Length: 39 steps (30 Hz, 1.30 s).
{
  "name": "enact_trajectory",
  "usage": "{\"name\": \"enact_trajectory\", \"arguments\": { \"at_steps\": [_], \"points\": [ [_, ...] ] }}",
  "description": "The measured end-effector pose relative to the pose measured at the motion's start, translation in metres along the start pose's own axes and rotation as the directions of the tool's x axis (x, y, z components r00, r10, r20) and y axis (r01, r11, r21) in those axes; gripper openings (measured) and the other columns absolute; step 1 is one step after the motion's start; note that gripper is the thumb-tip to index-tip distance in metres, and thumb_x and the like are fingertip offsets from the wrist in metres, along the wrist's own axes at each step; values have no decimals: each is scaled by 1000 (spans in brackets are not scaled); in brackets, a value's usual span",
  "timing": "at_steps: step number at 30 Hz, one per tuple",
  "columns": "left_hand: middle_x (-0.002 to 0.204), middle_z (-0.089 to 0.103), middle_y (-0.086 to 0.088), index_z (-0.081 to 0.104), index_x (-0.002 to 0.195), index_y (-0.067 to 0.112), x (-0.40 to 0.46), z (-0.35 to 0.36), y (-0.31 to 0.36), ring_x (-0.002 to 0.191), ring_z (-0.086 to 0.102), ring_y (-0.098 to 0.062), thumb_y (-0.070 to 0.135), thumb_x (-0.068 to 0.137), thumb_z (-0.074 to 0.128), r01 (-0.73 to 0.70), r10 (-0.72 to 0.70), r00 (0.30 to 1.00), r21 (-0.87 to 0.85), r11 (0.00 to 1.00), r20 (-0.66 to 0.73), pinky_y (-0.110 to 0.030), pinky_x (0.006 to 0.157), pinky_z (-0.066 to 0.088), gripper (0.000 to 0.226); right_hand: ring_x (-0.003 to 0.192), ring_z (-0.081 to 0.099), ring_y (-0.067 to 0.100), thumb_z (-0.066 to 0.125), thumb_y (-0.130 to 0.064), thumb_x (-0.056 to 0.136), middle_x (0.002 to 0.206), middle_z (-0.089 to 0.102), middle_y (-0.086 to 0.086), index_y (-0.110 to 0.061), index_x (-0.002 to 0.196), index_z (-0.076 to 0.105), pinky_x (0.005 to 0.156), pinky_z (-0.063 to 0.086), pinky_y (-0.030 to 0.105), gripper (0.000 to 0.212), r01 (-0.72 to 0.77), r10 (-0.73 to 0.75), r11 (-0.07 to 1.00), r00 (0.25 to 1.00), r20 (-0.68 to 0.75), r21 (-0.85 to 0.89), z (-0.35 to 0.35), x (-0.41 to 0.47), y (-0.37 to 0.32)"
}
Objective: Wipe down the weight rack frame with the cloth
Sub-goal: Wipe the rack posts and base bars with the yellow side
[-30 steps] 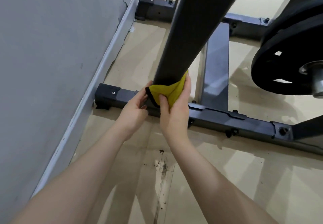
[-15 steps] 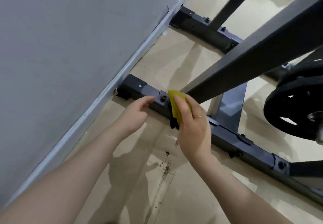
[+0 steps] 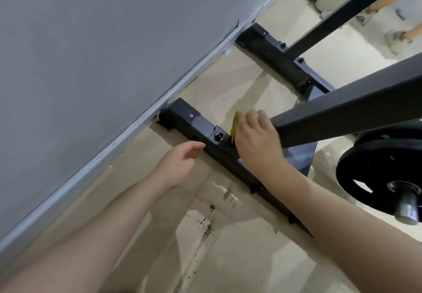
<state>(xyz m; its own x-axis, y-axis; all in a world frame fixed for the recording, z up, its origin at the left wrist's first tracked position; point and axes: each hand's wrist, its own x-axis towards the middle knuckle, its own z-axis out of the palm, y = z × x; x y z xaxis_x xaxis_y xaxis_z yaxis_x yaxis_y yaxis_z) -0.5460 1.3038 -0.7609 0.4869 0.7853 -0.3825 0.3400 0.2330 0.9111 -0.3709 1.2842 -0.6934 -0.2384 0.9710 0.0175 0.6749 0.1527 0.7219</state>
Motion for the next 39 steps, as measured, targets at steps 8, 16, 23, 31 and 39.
{"name": "enact_trajectory", "arguments": {
  "at_steps": [8,16,23,31,39],
  "points": [
    [119,57,7,54,125,17,16,16,21,111,54,-8,-13,88,34,-28,25,999,-107,994,-31,-26,98,41,51,96,57,30,49,-27,83,110,61,12,-7,114,62,92,30,42,39,118,-117,992,993,20,-45,15,-14,10],
    [118,58,7,56,121,20,3,14,45,112,55,-9,-8,92,38,-10,11,1000,-109,994,6,-24,97,40,44,102,59,27,37,-13,93,104,64,8,-10,107,65,98,33,38,31,-26,6,989,991,-135,-149,-25,-27,59],
    [112,56,20,55,115,31,2,1,137,105,56,0,-1,94,35,-160,161,987,-53,986,20,-21,84,45,44,110,43,32,56,-50,83,114,63,9,-11,107,66,106,26,44,46,-152,122,980,969,-217,-130,-61,-49,117],
    [117,57,16,54,119,32,-15,-8,226,107,56,-4,2,95,36,-317,317,948,-15,948,14,-27,95,41,42,106,58,30,56,-19,89,106,66,6,-13,98,69,106,30,41,17,-158,129,985,938,-320,-66,-113,-55,176],
    [127,47,19,37,123,50,-44,30,281,117,45,-1,1,88,46,-480,443,838,41,877,318,-19,95,37,60,106,50,28,60,-16,83,103,70,6,-13,92,72,105,33,38,15,-189,96,973,852,-515,-131,-132,-62,222]
  ]
}}
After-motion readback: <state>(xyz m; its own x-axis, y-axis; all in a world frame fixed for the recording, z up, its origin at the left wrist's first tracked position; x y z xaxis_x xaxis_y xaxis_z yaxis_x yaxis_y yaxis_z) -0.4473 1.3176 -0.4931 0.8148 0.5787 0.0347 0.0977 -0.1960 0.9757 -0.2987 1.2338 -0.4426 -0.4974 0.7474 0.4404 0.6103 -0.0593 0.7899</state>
